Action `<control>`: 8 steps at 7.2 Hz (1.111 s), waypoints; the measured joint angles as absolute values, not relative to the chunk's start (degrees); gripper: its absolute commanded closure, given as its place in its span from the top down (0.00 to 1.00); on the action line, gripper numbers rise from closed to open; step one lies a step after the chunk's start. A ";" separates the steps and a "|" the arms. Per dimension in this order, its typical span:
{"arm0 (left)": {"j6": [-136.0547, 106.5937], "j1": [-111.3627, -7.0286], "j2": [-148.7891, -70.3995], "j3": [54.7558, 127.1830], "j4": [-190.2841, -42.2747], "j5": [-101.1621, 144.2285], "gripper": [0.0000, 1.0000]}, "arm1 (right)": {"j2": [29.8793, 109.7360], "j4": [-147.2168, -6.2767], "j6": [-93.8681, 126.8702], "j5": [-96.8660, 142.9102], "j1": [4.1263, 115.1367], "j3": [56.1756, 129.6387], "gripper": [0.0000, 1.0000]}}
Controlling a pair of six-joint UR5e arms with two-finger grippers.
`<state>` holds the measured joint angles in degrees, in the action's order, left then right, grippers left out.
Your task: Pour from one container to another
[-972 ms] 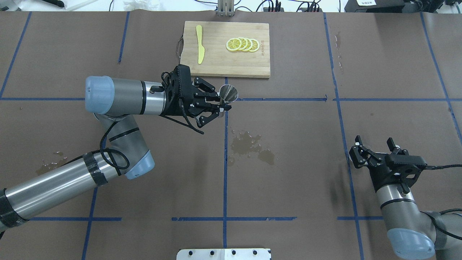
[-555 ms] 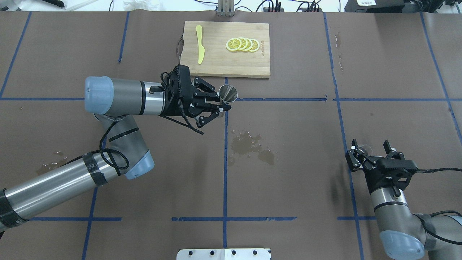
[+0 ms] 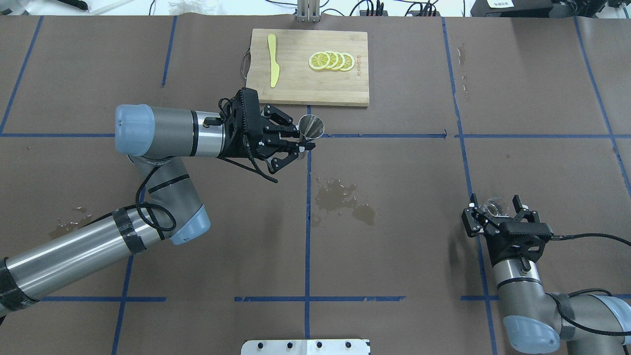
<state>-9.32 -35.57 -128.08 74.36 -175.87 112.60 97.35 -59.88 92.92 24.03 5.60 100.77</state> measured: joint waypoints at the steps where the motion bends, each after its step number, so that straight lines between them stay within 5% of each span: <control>1: -9.32 -35.58 -128.00 74.36 -175.89 112.59 0.00 | 96.70 -59.86 93.30 23.82 5.65 99.61 1.00; 8: -9.32 -35.60 -127.80 74.36 -175.96 112.10 0.00 | 96.34 -59.75 97.47 21.39 4.13 97.30 0.99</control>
